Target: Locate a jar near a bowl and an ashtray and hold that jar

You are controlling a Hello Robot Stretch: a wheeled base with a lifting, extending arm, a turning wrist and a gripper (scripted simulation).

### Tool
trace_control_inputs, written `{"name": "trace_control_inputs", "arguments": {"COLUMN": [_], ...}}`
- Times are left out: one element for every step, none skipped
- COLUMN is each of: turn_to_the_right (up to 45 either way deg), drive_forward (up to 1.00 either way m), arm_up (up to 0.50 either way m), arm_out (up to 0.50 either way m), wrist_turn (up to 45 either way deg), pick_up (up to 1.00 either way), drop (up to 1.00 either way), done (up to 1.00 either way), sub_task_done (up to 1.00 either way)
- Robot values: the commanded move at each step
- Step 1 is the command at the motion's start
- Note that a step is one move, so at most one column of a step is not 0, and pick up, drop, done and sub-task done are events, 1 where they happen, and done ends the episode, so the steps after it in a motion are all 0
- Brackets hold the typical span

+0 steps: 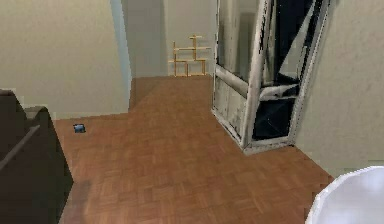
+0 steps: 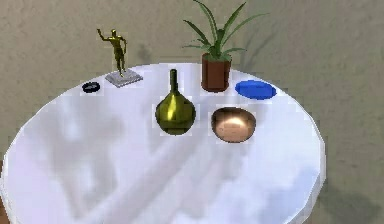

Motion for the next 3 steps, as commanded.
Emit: {"name": "trace_control_inputs", "arguments": {"turn_to_the_right": [0.0,0.0,0.0], "drive_forward": [0.00,0.00,0.00], "arm_up": [0.38,0.00,0.00], "arm_out": [0.00,0.40,0.00], "wrist_turn": [0.0,0.0,45.0], "pick_up": [0.00,0.00,0.00], "drop": [0.00,0.00,0.00], "done": [0.00,0.00,0.00], "sub_task_done": [0.00,0.00,0.00]}}
